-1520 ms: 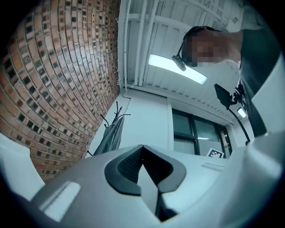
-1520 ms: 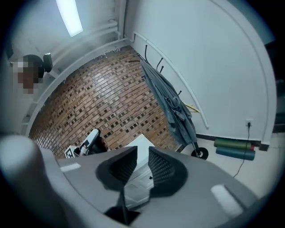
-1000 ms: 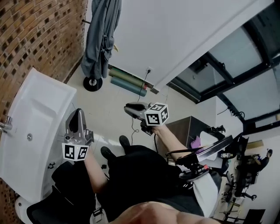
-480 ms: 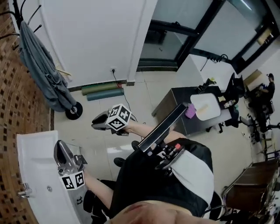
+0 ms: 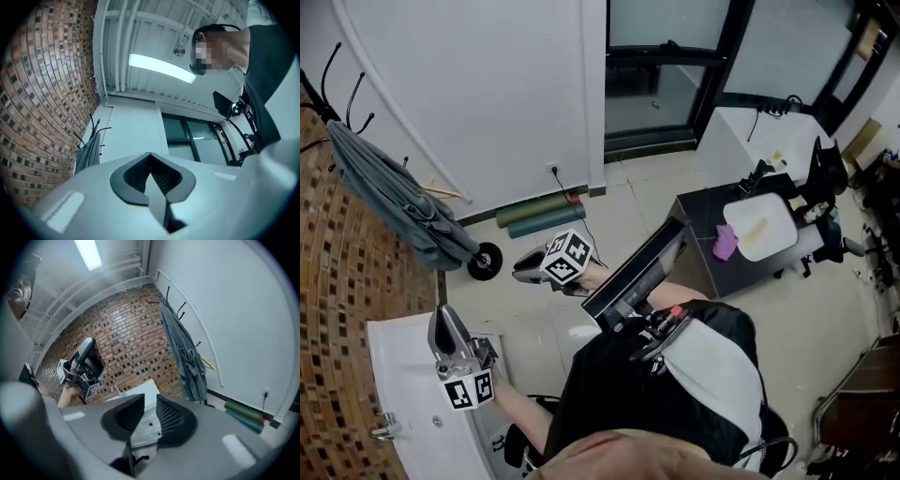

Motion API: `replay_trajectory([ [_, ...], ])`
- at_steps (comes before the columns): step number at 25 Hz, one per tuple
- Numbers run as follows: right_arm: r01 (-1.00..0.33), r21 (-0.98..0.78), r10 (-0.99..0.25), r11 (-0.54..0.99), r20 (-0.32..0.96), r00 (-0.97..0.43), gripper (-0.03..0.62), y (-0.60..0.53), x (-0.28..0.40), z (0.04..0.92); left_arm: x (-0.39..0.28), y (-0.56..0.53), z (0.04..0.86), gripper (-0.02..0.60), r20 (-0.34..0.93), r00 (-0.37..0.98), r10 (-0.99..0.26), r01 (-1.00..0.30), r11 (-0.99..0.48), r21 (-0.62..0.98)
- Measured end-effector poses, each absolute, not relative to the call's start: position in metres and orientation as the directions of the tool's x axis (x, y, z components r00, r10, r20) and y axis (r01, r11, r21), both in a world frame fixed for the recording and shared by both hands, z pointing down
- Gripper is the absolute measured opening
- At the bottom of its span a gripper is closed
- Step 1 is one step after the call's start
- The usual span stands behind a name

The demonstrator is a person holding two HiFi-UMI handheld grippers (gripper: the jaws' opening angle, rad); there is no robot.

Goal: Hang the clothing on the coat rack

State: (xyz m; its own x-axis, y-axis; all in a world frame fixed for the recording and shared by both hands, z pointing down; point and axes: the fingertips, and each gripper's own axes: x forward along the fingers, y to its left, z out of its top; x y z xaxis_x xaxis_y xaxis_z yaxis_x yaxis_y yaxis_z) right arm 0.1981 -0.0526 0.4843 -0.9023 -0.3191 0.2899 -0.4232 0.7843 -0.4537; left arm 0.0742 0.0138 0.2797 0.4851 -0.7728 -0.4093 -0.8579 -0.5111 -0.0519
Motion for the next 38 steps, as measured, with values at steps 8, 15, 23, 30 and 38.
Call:
replay_trajectory([
  [8,-0.359,-0.454,-0.334,0.815,0.139,-0.932,0.078,-0.061,0.267,0.443,0.143,0.002,0.270,0.000,-0.380,0.464,-0.800,-0.876,-0.477,-0.065],
  [15,-0.304,-0.298,-0.380,0.905,-0.242,-0.893,0.003,-0.062,0.344,0.329,0.172,-0.013,0.258,0.000,-0.382,0.415,-0.826,-0.903,-0.425,-0.064],
  [23,-0.308,-0.206,-0.363,0.929,-0.334,-0.870,0.003,-0.045,0.389,0.311,0.171,-0.001,0.257,0.000,-0.355,0.320,-0.878,-0.946,-0.315,-0.073],
  [30,-0.290,-0.262,-0.368,0.921,-0.334,-0.868,0.003,-0.049,0.418,0.335,0.186,0.013,0.274,0.000,-0.285,0.293,-0.913,-0.956,-0.277,-0.094],
  [38,-0.272,-0.292,-0.365,0.917,-0.336,-0.868,0.003,-0.041,0.429,0.347,0.214,0.027,0.270,0.000,-0.297,0.372,-0.879,-0.928,-0.357,-0.105],
])
